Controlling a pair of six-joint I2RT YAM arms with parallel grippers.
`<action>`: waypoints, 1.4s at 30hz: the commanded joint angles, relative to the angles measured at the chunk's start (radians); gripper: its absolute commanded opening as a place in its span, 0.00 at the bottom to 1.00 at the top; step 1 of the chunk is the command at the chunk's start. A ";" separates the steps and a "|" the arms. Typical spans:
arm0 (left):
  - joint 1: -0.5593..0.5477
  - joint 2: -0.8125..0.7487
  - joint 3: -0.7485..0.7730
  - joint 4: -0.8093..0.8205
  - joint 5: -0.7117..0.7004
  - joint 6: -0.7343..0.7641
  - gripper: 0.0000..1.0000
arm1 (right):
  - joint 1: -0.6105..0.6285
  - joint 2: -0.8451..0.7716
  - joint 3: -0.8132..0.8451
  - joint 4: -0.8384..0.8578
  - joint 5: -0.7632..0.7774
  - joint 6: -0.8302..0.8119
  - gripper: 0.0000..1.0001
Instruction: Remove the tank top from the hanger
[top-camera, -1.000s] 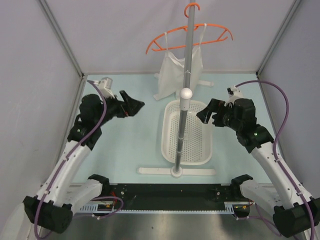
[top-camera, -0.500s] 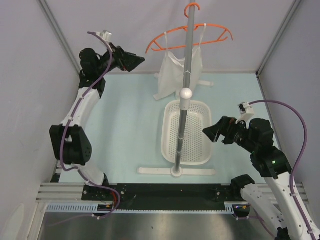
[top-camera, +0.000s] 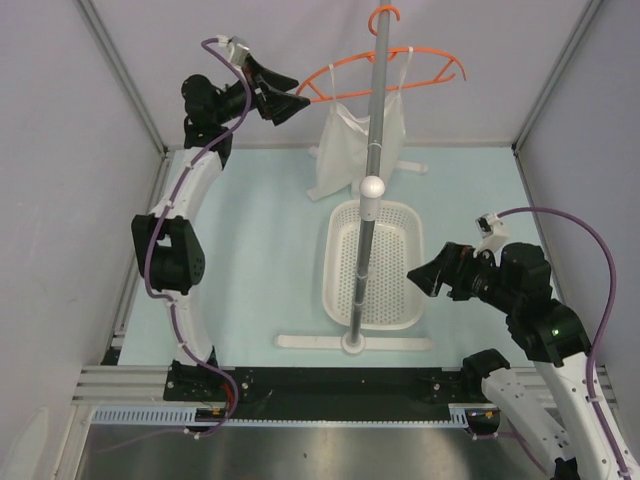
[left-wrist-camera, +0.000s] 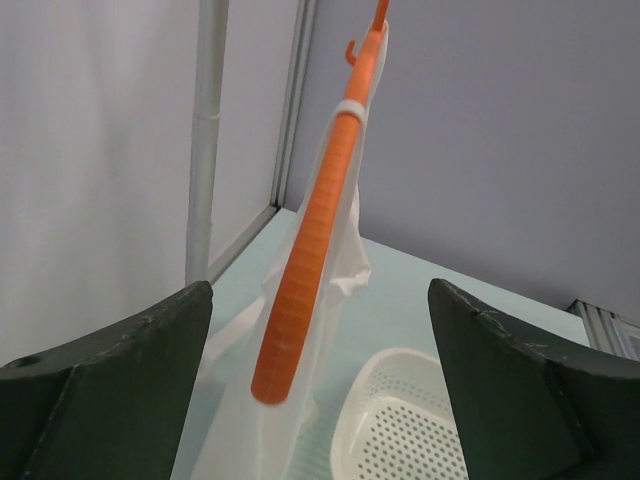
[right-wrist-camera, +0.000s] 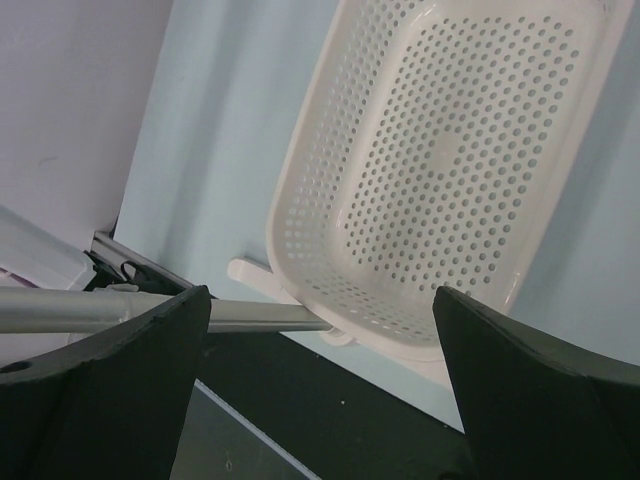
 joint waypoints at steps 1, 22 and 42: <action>-0.045 0.057 0.147 -0.044 0.011 0.067 0.90 | -0.003 0.008 0.054 -0.005 -0.010 -0.001 1.00; -0.088 0.045 0.205 -0.238 -0.075 0.235 0.20 | -0.002 0.005 0.079 -0.027 0.036 -0.007 1.00; -0.091 -0.150 0.193 -0.315 -0.144 0.249 0.00 | -0.002 -0.058 0.065 -0.056 0.030 0.021 1.00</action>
